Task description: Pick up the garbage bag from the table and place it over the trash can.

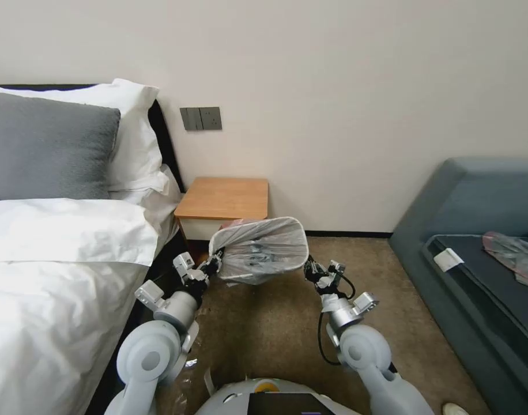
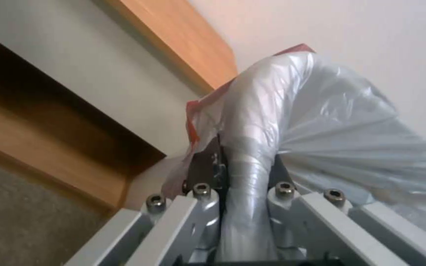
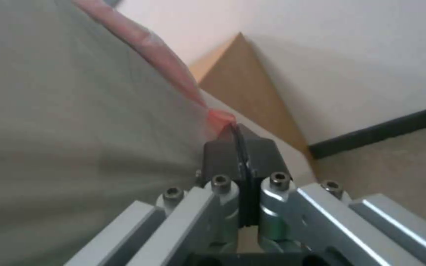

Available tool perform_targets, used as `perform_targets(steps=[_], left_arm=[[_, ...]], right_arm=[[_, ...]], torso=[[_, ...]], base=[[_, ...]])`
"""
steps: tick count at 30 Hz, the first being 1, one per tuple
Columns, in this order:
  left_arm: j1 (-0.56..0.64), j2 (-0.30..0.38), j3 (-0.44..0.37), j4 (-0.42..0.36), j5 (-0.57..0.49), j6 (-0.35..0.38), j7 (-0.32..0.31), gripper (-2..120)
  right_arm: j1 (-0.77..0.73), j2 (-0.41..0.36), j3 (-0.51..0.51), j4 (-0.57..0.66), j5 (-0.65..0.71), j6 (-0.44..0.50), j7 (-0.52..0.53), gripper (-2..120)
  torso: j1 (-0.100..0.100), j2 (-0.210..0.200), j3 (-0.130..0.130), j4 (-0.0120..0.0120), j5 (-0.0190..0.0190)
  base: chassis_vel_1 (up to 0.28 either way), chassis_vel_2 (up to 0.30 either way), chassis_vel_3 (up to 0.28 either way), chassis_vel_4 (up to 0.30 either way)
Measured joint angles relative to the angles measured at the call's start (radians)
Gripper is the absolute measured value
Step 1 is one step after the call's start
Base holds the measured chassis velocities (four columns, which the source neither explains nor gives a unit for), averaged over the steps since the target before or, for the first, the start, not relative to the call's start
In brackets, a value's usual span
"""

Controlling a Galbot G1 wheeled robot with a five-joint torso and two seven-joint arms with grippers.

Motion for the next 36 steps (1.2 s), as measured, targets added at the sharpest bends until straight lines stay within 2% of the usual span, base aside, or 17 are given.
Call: perform_targets(steps=[11,19,22,23,27,29,31,32,36], left_arm=[[-0.002,0.003,0.002,-0.003,-0.024,0.004,-0.002,5],[-0.015,0.001,0.002,0.013,-0.015,0.005,-0.003,5],[-0.029,0.001,-0.004,0.033,0.021,0.015,-0.006,5],[-0.029,0.001,-0.004,0.033,0.021,0.015,-0.006,5],[-0.048,0.001,-0.021,0.064,0.059,0.038,-0.017,3],[-0.051,0.002,-0.021,0.070,0.064,0.044,-0.020,3],[-0.055,0.002,-0.021,0.084,0.080,0.056,-0.028,3],[-0.055,0.002,-0.021,0.084,0.080,0.056,-0.028,3],[-0.064,0.003,-0.020,0.097,0.095,0.069,-0.038,3]], right_arm=[[0.008,-0.028,0.007,-0.048,-0.145,-0.003,0.044,0],[0.005,-0.029,0.014,-0.058,-0.231,0.012,0.019,0],[-0.022,-0.030,0.025,-0.036,-0.328,-0.001,-0.001,14],[-0.022,-0.030,0.025,-0.036,-0.328,-0.001,-0.001,14],[-0.089,-0.050,0.050,0.038,-0.483,-0.047,-0.015,34],[-0.103,-0.054,0.059,0.055,-0.517,-0.057,-0.016,37],[-0.136,-0.059,0.098,0.086,-0.609,-0.081,-0.046,48],[-0.136,-0.059,0.098,0.086,-0.609,-0.081,-0.046,48],[-0.175,-0.069,0.142,0.112,-0.680,-0.092,-0.074,62]], torso=[[0.000,0.000,0.000,0.0000,-0.0001],[0.000,0.000,0.000,0.0001,-0.0001],[0.000,0.000,0.000,0.0000,0.0000],[0.000,0.000,0.000,0.0000,0.0000],[0.000,0.000,0.000,0.0000,0.0000],[0.000,0.000,0.000,0.0000,-0.0002],[0.000,0.000,0.000,0.0000,-0.0001],[0.000,0.000,0.000,0.0000,-0.0001],[0.000,0.000,0.000,-0.0003,-0.0002]], base=[[0.000,0.000,0.000,0.000],[0.000,0.000,0.000,0.000],[0.000,0.000,0.000,0.000],[0.000,0.000,0.000,0.000],[0.000,0.000,0.000,0.000],[0.000,0.000,0.000,0.000],[0.000,0.000,0.000,0.000],[0.000,0.000,0.000,0.000],[0.000,0.000,0.000,0.000]])
